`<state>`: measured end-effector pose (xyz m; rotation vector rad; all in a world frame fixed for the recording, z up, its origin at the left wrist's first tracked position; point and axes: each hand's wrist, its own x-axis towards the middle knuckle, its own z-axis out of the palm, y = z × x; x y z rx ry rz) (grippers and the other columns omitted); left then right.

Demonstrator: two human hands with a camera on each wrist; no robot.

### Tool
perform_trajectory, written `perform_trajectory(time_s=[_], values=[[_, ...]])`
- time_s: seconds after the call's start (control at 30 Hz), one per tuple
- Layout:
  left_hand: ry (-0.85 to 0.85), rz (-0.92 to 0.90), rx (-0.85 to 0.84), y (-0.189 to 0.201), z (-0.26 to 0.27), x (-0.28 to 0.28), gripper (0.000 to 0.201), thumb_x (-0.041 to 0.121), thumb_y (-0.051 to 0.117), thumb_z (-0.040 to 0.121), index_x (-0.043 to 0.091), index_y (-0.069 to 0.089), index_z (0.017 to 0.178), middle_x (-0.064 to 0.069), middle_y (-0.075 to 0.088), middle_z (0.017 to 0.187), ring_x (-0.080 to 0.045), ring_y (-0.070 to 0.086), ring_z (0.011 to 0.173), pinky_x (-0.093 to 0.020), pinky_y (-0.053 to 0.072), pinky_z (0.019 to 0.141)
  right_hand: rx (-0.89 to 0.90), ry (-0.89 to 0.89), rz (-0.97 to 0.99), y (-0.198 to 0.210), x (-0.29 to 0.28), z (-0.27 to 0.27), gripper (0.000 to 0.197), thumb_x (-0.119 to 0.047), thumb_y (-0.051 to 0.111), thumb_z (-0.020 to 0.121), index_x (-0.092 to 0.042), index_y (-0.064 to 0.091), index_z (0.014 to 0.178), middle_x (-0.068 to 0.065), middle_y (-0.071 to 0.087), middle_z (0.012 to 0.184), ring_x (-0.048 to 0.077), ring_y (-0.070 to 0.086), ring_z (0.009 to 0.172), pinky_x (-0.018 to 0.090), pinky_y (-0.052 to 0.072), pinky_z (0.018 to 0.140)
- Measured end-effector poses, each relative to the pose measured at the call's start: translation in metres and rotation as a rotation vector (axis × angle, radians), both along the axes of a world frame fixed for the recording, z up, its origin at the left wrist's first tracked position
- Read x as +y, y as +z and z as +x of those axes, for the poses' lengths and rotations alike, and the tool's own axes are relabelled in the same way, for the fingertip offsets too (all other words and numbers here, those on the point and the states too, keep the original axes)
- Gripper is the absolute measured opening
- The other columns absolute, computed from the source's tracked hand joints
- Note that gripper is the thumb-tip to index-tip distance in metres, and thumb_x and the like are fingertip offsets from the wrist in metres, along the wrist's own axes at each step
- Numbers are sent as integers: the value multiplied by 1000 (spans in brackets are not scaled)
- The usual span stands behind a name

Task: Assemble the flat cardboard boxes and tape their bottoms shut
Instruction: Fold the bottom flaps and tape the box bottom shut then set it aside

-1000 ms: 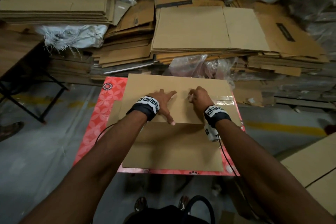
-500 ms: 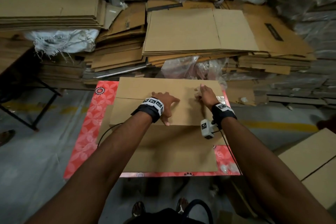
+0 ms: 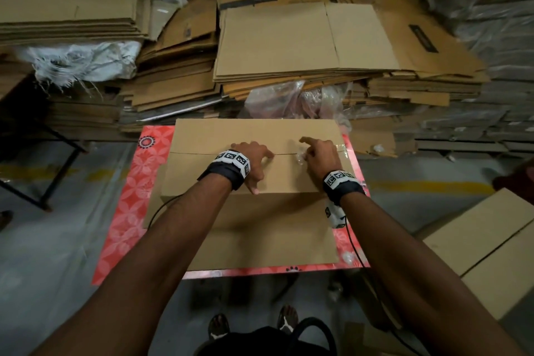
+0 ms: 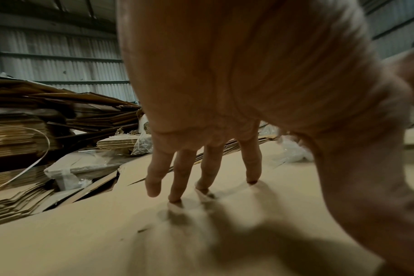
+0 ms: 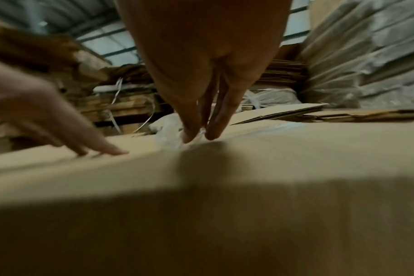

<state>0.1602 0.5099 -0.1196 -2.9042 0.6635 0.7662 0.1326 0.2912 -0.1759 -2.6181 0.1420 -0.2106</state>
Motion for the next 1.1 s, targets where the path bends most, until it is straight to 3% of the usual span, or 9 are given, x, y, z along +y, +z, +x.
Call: perform_trajectory(time_s=[0.13,0.27,0.53,0.67,0.73,0.8,0.9,1.0,1.1], values=[[23,-16,6,-2,0,0,127,40,99,42,40,38,154,-2,47,150,-32,52,133,-49,44,108,84,185,-124,0,7,-2,42,-24,57,98,-13,59,138,20,63,121,38,57,114,45,49,97],[15,-14,5,1,0,-2,125,37,99,45,37,39,154,-2,47,149,-31,53,132,-48,45,106,158,111,-155,-11,9,8,54,-29,64,99,-8,49,146,19,52,132,38,45,125,47,41,106],[46,-61,39,-5,3,4,132,44,95,34,43,38,153,-2,48,151,-33,51,133,-49,48,106,116,59,-18,-14,-10,19,24,-1,53,91,-3,68,110,22,48,126,37,44,116,37,38,101],[60,-61,29,-4,2,1,127,38,100,40,41,40,152,-2,49,149,-33,52,131,-47,48,105,80,-37,412,-10,-29,19,15,-12,45,85,-19,58,80,16,70,102,34,63,95,43,53,85],[63,-67,35,-4,3,-1,126,34,100,40,40,42,151,-3,50,148,-33,53,130,-46,49,104,87,-172,806,-3,-38,15,27,3,42,90,-17,54,77,14,72,96,29,66,87,40,53,72],[64,-72,38,-4,4,-2,123,30,99,41,38,44,151,-4,51,147,-34,53,129,-46,50,104,65,-243,984,3,-50,10,27,5,39,93,-14,57,87,11,67,85,24,63,78,36,50,65],[68,-59,46,-3,4,-3,122,28,97,42,38,44,151,-4,50,147,-34,54,128,-45,50,104,57,-292,851,0,-66,12,27,-25,48,101,-14,59,123,9,66,92,24,65,81,38,52,71],[59,-42,50,3,4,-9,115,28,95,48,32,44,151,-5,49,146,-34,55,127,-45,51,103,47,-261,565,-4,-71,11,50,-50,41,98,-14,58,130,11,67,115,27,65,97,43,55,85],[12,-38,14,13,3,-24,77,35,85,71,17,53,138,-10,54,136,-34,60,116,-42,53,91,50,-160,370,0,-66,5,33,-21,53,100,0,66,122,20,67,120,34,64,109,33,49,91]])
